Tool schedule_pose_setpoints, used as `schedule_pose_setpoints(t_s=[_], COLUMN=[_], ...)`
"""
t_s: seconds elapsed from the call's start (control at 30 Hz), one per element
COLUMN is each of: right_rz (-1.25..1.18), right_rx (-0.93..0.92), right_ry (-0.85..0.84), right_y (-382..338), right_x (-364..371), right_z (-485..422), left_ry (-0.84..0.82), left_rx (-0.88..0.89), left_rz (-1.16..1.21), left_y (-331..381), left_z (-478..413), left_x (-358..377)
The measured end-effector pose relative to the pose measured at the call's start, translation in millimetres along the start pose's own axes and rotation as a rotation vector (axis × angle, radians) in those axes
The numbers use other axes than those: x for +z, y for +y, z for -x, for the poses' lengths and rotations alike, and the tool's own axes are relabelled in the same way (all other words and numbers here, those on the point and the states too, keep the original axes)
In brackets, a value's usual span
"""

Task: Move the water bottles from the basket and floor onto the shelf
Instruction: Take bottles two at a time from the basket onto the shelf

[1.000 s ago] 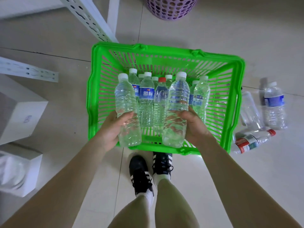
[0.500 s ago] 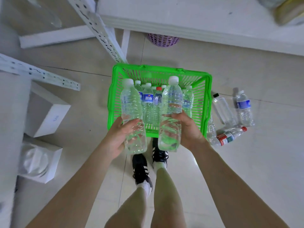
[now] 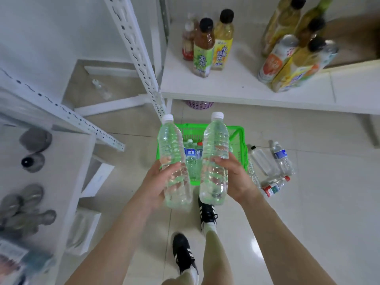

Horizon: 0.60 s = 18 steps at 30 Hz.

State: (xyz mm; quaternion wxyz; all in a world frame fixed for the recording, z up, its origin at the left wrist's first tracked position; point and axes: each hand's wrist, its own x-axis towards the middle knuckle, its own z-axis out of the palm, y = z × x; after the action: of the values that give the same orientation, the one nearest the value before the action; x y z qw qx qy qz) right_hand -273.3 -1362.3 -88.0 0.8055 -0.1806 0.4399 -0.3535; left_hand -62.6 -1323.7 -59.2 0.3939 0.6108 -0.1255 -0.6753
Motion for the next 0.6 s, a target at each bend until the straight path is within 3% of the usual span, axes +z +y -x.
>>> schedule_pose_setpoints(t_s=[0.6], right_rz=[0.148], right_rx=[-0.359], right_ry=[-0.079], right_y=[-153.8], right_x=[107.1], right_z=[174.4], left_ry=[-0.234], left_rx=[0.299], left_rz=[-0.070], left_y=[121.4], left_z=[175.6], left_x=[76.7])
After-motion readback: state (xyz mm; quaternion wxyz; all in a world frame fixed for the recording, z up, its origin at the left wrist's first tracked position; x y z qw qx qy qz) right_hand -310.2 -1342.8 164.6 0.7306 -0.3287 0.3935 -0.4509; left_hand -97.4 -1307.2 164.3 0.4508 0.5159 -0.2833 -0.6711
